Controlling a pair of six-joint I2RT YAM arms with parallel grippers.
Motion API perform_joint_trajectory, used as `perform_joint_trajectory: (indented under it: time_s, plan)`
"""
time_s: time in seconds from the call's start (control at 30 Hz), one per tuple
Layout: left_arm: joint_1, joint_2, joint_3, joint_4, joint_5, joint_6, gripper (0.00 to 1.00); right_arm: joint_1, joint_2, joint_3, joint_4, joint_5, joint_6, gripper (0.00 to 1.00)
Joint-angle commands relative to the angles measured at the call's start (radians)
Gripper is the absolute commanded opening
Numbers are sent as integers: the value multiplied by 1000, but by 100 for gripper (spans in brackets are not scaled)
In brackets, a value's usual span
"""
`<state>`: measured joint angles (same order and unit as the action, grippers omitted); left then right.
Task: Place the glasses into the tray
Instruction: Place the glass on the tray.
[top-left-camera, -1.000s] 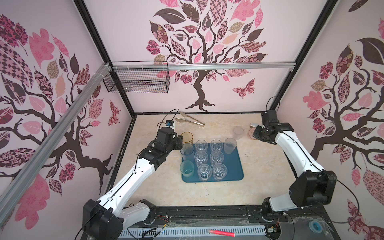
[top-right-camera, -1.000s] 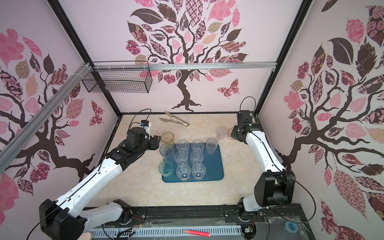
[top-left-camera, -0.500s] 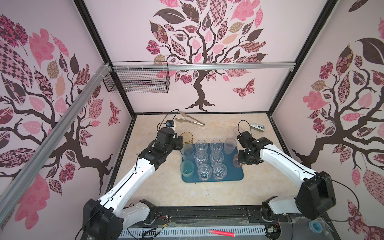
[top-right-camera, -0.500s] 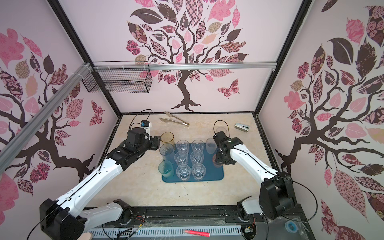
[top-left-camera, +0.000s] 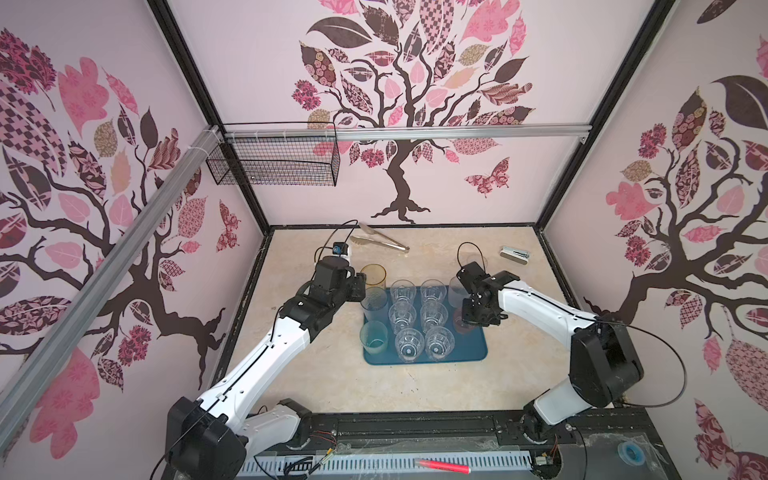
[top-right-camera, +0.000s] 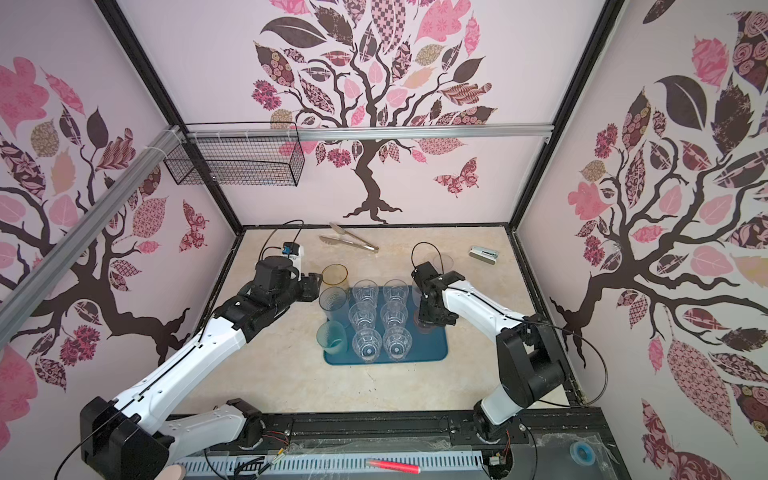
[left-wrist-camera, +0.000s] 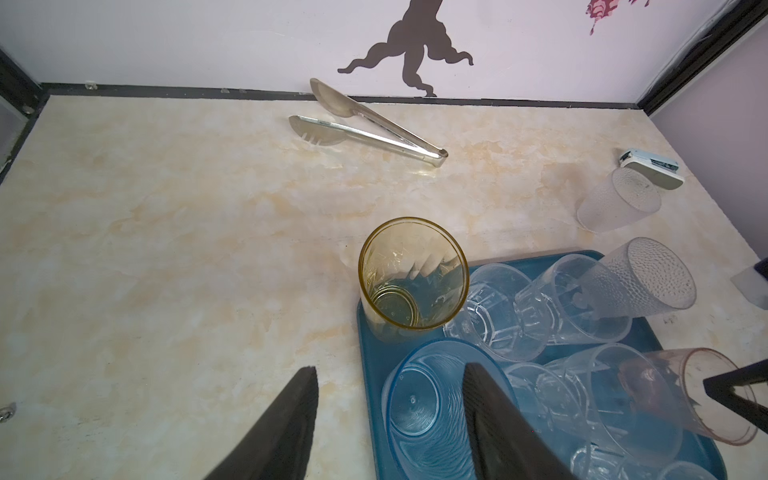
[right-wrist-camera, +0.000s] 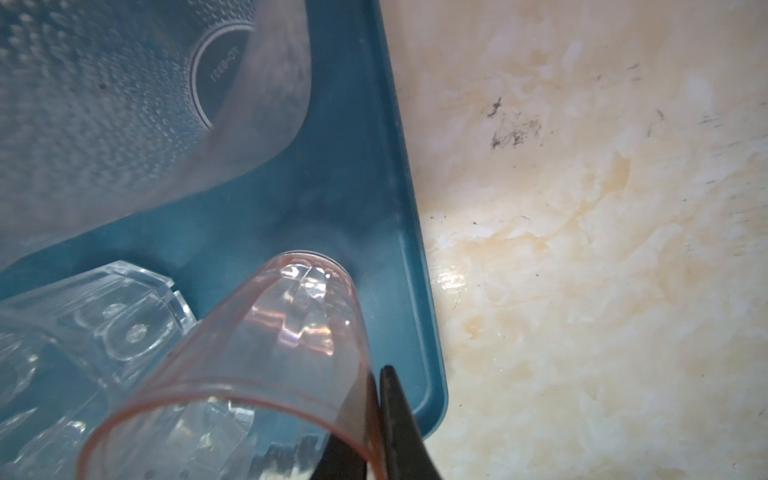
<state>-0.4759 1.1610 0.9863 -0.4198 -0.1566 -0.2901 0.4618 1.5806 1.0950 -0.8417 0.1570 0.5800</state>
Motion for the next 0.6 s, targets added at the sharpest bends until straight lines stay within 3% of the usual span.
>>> perform_joint_trajectory:
  time_s: [0.0,0.33,0.57]
  plan:
    - [-3,-11,-36,14,-12,-1,59,1,37,11,12,9,-14,15]
    - [-2,-6,-35,12,-5,-3,59,-4,-18,85,-50,29,-45,37]
    - [-2,-9,-44,5,-24,-1,59,-107,-103,267,-96,11,-95,43]
